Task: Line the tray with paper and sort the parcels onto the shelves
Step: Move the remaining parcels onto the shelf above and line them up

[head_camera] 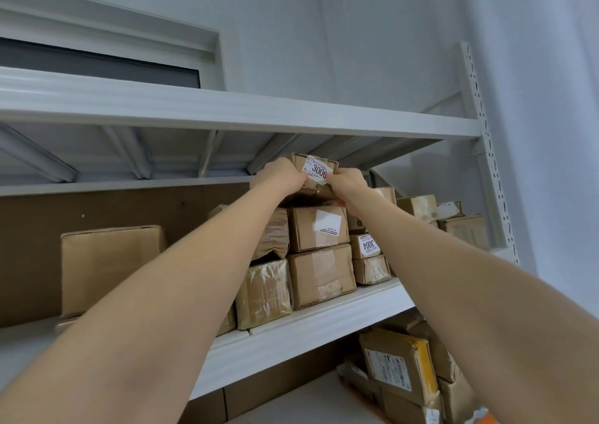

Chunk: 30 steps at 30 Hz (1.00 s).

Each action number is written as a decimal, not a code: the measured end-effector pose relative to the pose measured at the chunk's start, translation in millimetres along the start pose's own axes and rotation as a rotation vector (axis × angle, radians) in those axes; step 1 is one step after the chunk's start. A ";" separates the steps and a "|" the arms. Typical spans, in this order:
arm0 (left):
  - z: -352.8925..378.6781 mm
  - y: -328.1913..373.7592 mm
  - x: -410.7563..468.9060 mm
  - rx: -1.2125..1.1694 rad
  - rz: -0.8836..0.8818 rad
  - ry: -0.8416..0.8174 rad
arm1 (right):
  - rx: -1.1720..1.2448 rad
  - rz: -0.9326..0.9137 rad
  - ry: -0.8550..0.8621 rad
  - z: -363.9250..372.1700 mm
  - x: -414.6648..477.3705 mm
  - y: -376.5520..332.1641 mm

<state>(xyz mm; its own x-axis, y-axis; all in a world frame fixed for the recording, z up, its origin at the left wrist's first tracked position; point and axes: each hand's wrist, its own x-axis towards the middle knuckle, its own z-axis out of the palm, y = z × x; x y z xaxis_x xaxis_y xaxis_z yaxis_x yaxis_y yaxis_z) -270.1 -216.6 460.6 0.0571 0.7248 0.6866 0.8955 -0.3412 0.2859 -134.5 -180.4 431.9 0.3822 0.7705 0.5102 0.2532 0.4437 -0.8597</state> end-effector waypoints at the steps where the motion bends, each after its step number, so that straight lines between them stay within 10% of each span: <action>1: 0.8 -0.8 -0.3 0.031 0.007 0.020 | 0.003 -0.009 0.003 0.3 1.1 0.8; 30: 21.6 -12.1 6.4 0.179 -0.048 0.129 | -0.263 -0.159 0.126 10.7 5.3 20.8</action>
<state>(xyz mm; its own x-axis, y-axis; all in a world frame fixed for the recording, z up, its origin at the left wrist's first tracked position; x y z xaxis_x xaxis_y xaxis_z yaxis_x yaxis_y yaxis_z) -271.1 -194.9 447.1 -0.0339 0.6509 0.7584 0.9606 -0.1882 0.2044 -136.7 -162.2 416.5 0.4219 0.6314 0.6506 0.5331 0.4077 -0.7414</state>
